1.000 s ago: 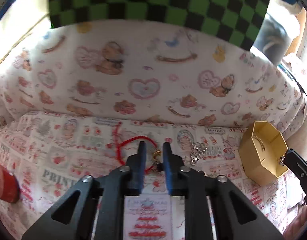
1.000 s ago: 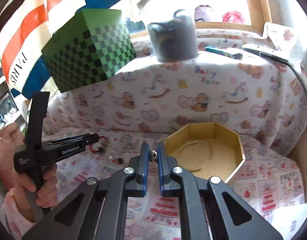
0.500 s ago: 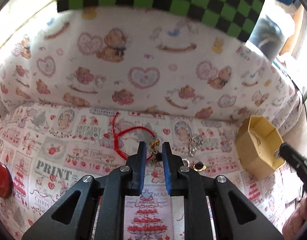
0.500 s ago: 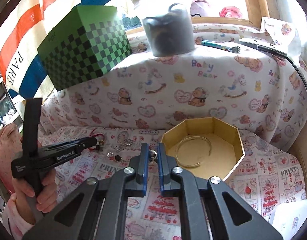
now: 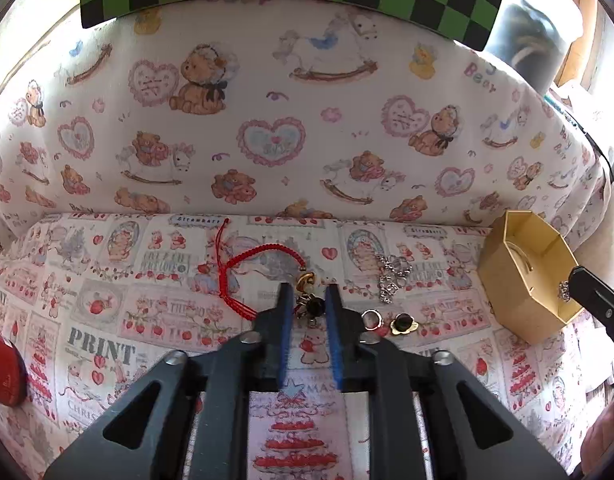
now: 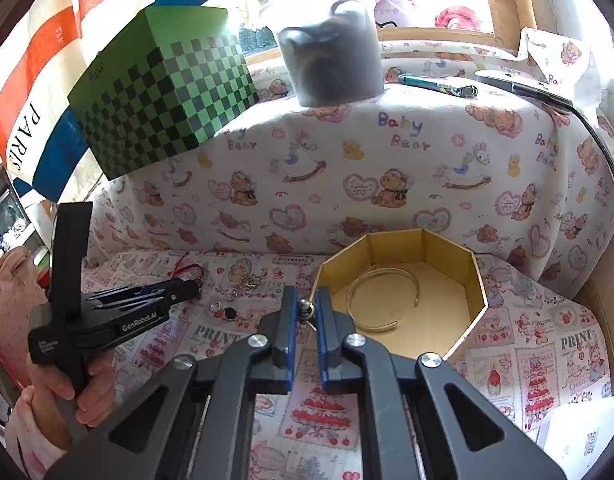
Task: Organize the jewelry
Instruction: 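Carry both earrings over the gold box and open both tools to drop them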
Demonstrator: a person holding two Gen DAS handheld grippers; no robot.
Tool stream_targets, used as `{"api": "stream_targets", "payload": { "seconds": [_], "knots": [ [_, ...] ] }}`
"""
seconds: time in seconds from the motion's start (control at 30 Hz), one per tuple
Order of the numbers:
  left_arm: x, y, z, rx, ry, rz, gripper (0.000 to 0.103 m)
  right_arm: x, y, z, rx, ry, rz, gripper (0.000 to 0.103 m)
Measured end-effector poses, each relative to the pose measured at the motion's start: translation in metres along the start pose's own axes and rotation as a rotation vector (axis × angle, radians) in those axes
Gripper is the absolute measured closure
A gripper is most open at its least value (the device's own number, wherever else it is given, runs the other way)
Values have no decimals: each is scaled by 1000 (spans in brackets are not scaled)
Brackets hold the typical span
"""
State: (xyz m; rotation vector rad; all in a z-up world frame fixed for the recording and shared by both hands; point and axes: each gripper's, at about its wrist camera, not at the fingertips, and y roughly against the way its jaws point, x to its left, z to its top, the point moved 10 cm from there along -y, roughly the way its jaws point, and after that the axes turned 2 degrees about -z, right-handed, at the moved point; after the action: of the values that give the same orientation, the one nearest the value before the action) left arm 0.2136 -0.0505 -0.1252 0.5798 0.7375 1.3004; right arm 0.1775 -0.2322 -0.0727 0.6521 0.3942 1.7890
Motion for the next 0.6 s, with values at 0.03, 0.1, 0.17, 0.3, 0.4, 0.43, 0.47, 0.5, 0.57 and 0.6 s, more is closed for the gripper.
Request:
{"api": "stream_targets", "payload": {
  "seconds": [0.03, 0.1, 0.17, 0.3, 0.4, 0.43, 0.47, 0.5, 0.57, 0.6],
  "knots": [
    [-1, 1, 1, -7, 2, -7, 92, -1, 0, 0, -1, -3, -2, 95],
    [-3, 5, 5, -25, -3, -13, 92, -3, 1, 1, -3, -13, -4, 95],
    [-4, 10, 7, -45, -7, -11, 92, -6, 3, 2, -8, -24, -5, 95],
    [-6, 20, 9, -72, -8, -20, 92, -13, 9, 6, -22, -48, -5, 95],
    [-21, 35, 12, -113, -38, -69, 92, -18, 15, 11, -35, -67, -2, 95],
    [-32, 44, 13, -137, -70, -96, 92, -21, 18, 13, -41, -74, 0, 95],
    [-44, 53, 13, -166, -103, -112, 92, -25, 22, 15, -51, -88, 4, 95],
    [-57, 62, 13, -193, -124, -133, 92, -28, 25, 17, -58, -100, 9, 95],
    [-82, 71, 12, -190, -131, -216, 92, -36, 29, 21, -69, -126, 15, 95],
    [-92, 74, 12, -178, -127, -249, 92, -41, 31, 23, -74, -139, 14, 95]
  ]
}}
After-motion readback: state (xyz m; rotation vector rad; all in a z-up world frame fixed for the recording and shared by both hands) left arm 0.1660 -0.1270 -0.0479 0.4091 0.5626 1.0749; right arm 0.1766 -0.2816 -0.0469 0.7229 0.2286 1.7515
